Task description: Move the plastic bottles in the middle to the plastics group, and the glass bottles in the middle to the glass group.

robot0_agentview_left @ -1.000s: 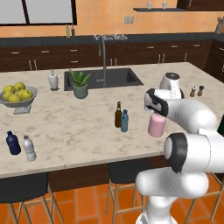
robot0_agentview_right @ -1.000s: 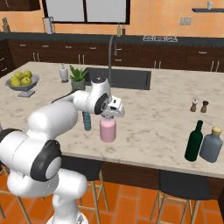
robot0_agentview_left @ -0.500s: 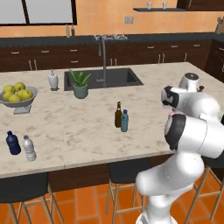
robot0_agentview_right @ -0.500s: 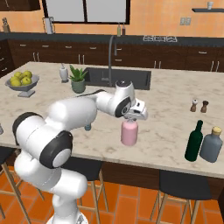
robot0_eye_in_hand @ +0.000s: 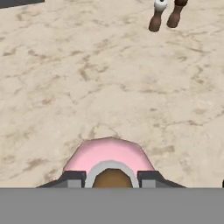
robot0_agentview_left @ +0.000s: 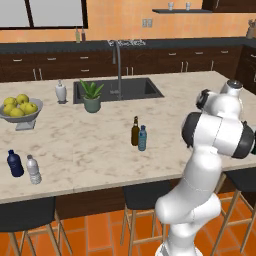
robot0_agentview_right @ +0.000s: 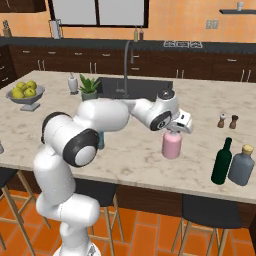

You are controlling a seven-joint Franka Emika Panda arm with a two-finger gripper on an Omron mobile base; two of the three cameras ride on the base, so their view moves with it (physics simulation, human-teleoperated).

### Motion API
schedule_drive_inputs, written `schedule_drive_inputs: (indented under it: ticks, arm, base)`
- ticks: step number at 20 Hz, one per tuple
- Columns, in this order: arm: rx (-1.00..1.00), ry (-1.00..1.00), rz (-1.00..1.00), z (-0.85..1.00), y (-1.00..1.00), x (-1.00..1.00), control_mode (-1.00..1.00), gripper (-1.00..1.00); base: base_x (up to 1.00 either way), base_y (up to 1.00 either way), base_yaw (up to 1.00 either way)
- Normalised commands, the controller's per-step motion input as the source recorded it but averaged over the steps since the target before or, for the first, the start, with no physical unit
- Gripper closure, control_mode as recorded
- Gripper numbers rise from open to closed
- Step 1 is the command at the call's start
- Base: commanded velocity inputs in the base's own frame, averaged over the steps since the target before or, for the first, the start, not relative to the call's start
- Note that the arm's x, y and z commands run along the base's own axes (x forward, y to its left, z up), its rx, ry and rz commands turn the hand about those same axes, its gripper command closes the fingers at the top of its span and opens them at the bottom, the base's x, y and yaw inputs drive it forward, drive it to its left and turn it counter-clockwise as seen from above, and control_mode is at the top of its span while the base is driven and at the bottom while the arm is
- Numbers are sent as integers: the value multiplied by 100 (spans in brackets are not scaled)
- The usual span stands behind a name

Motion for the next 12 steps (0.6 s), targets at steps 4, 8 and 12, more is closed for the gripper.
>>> schedule_drive_inputs:
  ticks: [4, 8, 12]
  arm:
    - [0, -15, -14, 0, -86, 0, -100, 100]
    - [0, -8, -18, -2, -55, -3, -100, 100]
    - [-3, -10, -18, -3, -14, -4, -100, 100]
  base:
    - [0, 0, 0]
    - [0, 0, 0]
    - [0, 0, 0]
